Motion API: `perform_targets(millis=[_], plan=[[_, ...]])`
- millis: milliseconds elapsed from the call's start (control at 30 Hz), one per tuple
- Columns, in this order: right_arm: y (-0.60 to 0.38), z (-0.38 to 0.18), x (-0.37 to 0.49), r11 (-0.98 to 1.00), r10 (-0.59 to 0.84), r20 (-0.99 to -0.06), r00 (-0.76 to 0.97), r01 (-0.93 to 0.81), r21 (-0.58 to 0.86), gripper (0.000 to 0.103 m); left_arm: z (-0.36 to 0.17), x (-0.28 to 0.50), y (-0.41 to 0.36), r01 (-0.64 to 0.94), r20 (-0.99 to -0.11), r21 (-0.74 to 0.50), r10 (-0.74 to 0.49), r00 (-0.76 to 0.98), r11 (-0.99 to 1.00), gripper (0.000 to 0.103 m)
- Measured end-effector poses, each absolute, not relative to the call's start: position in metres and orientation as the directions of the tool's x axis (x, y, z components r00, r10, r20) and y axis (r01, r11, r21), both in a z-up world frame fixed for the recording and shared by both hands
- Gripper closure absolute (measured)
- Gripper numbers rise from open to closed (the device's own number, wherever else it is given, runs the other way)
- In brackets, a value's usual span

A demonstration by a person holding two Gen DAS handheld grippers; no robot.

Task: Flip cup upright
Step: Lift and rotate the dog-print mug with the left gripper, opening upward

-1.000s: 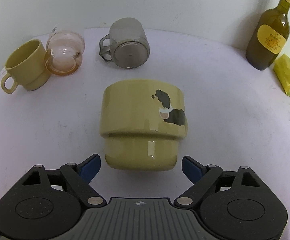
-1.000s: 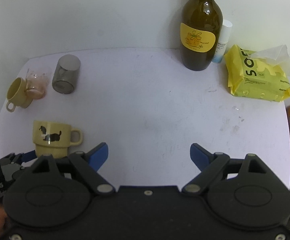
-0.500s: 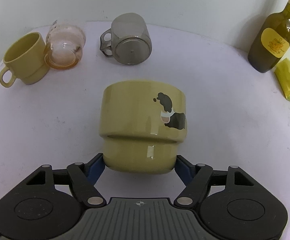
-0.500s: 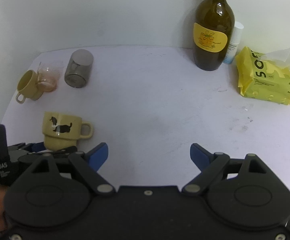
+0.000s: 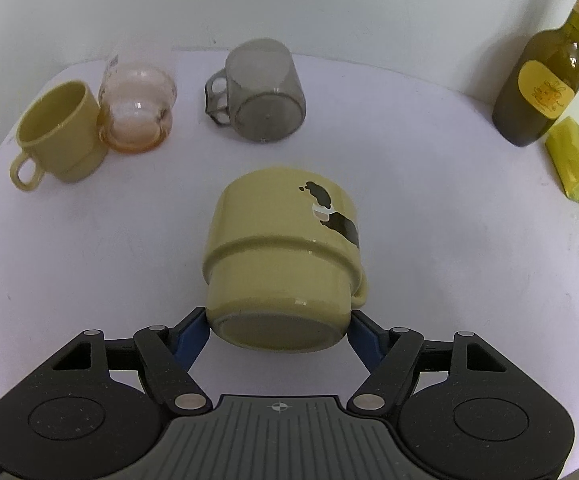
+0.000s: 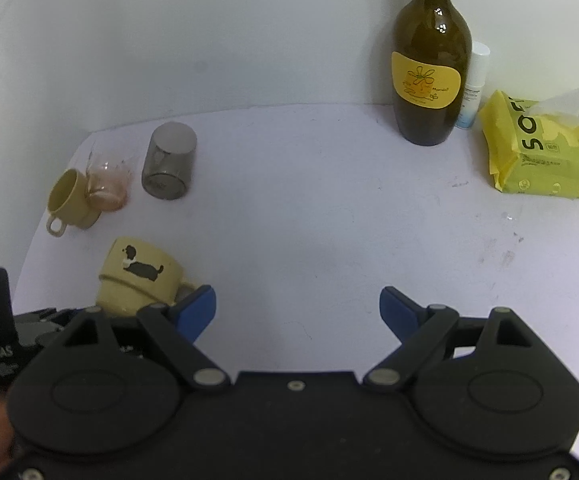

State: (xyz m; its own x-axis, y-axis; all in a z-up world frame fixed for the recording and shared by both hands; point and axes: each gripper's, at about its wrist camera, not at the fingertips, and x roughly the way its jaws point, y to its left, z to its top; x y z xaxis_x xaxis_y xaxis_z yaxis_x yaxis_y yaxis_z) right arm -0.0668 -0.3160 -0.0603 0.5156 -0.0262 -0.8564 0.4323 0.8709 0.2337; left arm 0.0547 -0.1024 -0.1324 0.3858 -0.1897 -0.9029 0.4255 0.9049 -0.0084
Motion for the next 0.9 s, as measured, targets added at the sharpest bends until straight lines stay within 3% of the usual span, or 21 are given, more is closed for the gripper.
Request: perform_targets(millis=[267,567,667,800,900], plan=[[-0.321,-0.062,-0.064,0.850,-0.039,-0.852,0.522,0.465,0.246,0.014,-0.125,0.079,-0.109,0.430,-0.905,-0.017,-0.197,0.377,0.903,0.035],[-0.325,-0.059,-0.057,0.845,-0.062,-0.849,0.524,0.480,0.234,0.014,-0.128,0.106,-0.109,0.309,-0.926,-0.039,-0.151,0.346,0.950,0.034],[-0.323,-0.059,-0.056,0.849,-0.061,-0.850,0.523,0.474,0.231,0.014,-0.122,0.106,-0.112,0.351,-0.916,-0.032,-0.167,0.364,0.936,0.021],[-0.324,-0.060,-0.053,0.850,-0.059,-0.852,0.520,0.474,0.230,0.014,-0.121,0.102,-0.115,0.447,-0.912,0.044,-0.147,0.384,0.893,0.021],[-0.325,-0.061,-0.053,0.847,-0.061,-0.854,0.516,0.479,0.229,0.014,-0.127,0.104,-0.109,0.479,-0.916,0.004,-0.189,0.355,0.878,0.020]])
